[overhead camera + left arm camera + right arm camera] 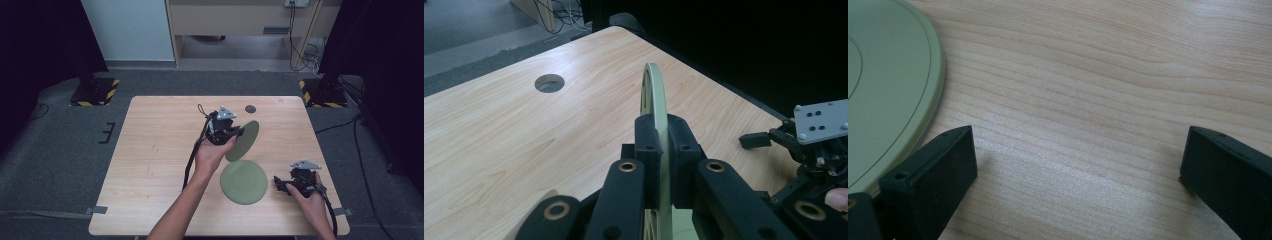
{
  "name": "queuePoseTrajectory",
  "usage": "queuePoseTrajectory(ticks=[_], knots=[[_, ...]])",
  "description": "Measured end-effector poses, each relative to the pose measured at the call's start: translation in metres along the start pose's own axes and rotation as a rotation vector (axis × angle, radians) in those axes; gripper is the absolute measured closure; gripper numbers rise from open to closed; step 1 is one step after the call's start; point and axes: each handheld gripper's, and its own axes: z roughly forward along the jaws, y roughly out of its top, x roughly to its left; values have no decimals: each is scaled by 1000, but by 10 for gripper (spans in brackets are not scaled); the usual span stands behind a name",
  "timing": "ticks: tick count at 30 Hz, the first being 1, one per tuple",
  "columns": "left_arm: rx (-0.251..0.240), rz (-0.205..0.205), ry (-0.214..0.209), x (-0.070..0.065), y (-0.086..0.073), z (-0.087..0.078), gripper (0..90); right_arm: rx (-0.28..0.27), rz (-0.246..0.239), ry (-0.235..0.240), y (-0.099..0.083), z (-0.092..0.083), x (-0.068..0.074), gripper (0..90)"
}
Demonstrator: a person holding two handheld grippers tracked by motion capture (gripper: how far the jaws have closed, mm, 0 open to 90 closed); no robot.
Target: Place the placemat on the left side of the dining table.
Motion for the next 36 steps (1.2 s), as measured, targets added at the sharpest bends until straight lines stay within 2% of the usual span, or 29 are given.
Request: queuePoseTrajectory(ticks=[12,25,36], knots=[[0,-16,45,11,1,-6,853,0,0,0,0,0,0,20],[-13,-34,65,21,-1,-13,853,0,0,1,0,0,0,19],[-19,-54,96,34,-6,-24,853,1,0,1,0,0,0,19]])
